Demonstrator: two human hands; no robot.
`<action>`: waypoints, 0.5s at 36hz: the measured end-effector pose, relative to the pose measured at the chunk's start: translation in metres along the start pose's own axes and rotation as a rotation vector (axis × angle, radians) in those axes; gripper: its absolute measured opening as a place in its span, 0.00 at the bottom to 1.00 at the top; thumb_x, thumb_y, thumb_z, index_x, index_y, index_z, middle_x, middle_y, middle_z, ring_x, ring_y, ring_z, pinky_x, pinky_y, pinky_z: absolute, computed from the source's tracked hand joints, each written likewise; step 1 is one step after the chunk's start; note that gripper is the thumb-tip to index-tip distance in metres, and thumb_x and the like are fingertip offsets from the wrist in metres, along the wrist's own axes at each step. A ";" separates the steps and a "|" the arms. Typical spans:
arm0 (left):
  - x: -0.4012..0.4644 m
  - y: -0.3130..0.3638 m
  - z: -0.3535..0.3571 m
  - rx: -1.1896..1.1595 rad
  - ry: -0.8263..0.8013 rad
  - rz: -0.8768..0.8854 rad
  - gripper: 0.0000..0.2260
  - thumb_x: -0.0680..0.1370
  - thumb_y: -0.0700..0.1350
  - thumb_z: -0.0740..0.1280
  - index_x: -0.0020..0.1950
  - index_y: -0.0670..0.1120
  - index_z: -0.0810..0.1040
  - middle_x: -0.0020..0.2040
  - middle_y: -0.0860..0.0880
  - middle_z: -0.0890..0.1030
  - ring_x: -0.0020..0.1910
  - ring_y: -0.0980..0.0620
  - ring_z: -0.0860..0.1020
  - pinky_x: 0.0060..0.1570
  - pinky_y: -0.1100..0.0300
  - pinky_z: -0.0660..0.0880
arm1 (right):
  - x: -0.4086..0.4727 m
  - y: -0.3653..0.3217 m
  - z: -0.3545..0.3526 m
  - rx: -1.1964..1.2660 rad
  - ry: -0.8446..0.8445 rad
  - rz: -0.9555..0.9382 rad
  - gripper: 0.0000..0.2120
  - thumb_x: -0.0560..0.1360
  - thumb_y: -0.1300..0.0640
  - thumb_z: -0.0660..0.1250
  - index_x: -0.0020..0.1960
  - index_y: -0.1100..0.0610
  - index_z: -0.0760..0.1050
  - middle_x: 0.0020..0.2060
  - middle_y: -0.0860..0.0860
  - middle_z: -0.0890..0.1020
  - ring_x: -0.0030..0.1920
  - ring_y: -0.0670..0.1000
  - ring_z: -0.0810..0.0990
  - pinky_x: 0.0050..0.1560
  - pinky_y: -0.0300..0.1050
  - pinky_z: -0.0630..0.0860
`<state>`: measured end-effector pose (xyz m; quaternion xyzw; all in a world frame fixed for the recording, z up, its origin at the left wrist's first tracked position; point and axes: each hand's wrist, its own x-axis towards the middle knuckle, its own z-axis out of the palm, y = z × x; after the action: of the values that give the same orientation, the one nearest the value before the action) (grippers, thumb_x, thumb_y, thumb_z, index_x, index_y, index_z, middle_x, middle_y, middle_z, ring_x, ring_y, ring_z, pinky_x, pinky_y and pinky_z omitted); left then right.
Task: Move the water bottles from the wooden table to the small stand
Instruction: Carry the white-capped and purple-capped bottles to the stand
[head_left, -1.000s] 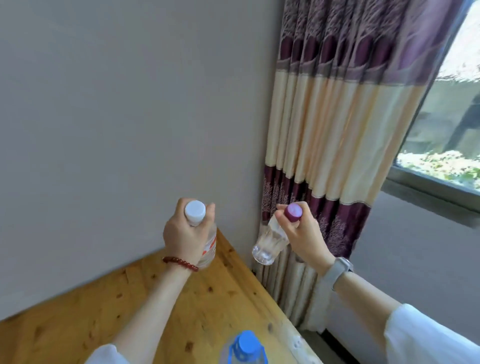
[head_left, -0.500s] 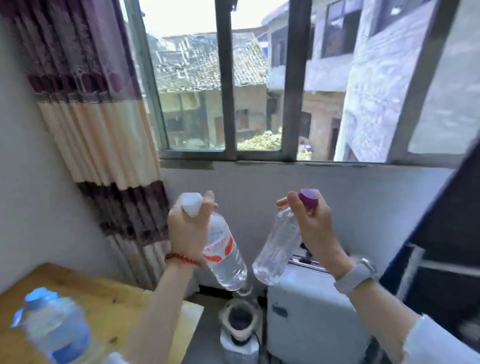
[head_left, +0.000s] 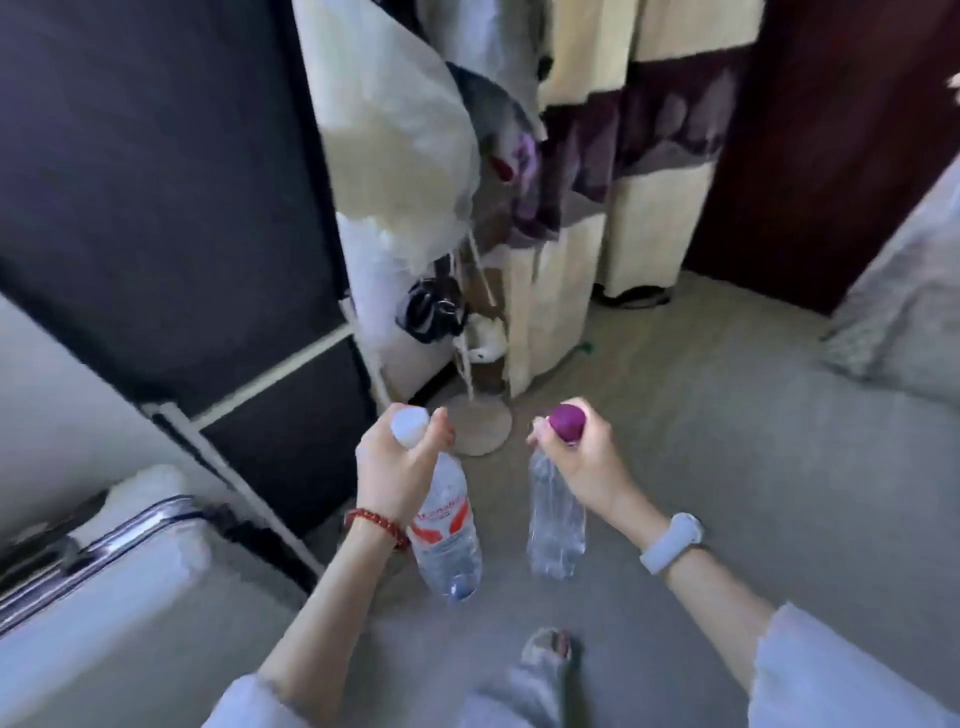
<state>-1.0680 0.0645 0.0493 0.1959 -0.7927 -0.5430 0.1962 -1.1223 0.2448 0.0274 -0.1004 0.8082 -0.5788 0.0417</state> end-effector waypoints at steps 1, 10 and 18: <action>0.013 0.005 0.033 0.002 -0.052 0.014 0.13 0.70 0.53 0.68 0.32 0.46 0.73 0.31 0.47 0.80 0.35 0.46 0.78 0.41 0.50 0.75 | 0.014 0.012 -0.023 -0.022 0.052 0.024 0.10 0.68 0.43 0.65 0.37 0.47 0.68 0.36 0.58 0.83 0.40 0.60 0.81 0.45 0.57 0.76; 0.094 0.092 0.319 -0.005 -0.455 0.160 0.18 0.68 0.53 0.67 0.35 0.37 0.73 0.35 0.37 0.79 0.34 0.45 0.74 0.38 0.53 0.71 | 0.113 0.085 -0.243 -0.196 0.441 0.236 0.11 0.67 0.42 0.63 0.37 0.48 0.66 0.38 0.59 0.84 0.41 0.60 0.81 0.46 0.57 0.77; 0.104 0.161 0.543 -0.040 -0.799 0.263 0.24 0.63 0.61 0.63 0.36 0.38 0.74 0.34 0.41 0.80 0.34 0.46 0.75 0.35 0.61 0.69 | 0.146 0.167 -0.423 -0.230 0.735 0.392 0.11 0.71 0.49 0.67 0.37 0.51 0.67 0.36 0.59 0.83 0.39 0.60 0.81 0.45 0.57 0.77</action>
<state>-1.4562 0.4901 0.0297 -0.1369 -0.8139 -0.5620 -0.0554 -1.3617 0.6577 0.0154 0.2639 0.8322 -0.4635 -0.1514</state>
